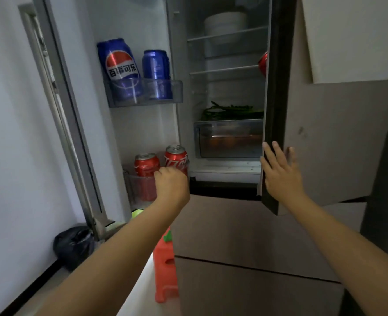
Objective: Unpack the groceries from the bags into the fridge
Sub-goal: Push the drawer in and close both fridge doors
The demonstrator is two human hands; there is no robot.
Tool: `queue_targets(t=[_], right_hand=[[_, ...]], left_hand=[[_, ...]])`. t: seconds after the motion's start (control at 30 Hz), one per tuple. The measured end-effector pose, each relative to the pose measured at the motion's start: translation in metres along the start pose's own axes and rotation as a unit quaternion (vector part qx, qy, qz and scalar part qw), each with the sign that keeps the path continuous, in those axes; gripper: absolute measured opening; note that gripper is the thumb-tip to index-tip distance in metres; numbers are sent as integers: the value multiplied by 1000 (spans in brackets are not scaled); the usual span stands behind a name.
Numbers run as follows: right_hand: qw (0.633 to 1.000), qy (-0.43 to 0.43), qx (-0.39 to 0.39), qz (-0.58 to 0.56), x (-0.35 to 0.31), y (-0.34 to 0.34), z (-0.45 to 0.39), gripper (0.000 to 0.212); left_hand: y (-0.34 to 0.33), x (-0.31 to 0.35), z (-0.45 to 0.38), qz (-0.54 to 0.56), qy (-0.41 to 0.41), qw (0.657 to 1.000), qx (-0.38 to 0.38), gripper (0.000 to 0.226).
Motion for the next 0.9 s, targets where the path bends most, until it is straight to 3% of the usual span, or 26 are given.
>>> queue_targets(t=[0.13, 0.23, 0.37, 0.47, 0.53, 0.63, 0.77, 0.9], right_hand=[[987, 58, 88, -124, 13, 10, 8, 70], [973, 56, 118, -192, 26, 12, 15, 54], [957, -1, 96, -275, 41, 10, 18, 56], [947, -16, 92, -307, 47, 11, 20, 59], [945, -15, 93, -313, 49, 12, 21, 60], [943, 1, 93, -319, 53, 9, 22, 70], [930, 23, 103, -352, 52, 6, 28, 88], [929, 22, 130, -344, 56, 3, 28, 76]], left_hand=[[30, 45, -3, 31, -67, 995, 74, 50], [71, 48, 17, 15, -74, 971, 225, 52], [92, 12, 41, 5, 21, 947, 320, 61], [81, -22, 49, 126, 150, 935, 296, 72], [67, -23, 42, 229, 160, 917, 283, 76], [53, -4, 21, 378, 127, 870, 290, 66], [54, 25, -2, 356, 91, 877, 310, 57], [47, 56, -35, 319, 18, 903, 289, 71]])
Point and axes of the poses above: each hand's wrist, its own z-axis away from the middle knuckle, its own y-axis out of the back of the hand, x = y × z, the point moved 9 cm from there along -z, towards the middle knuckle, and after that the axes turned 15 degrees about -y, right-handed, at the moved point
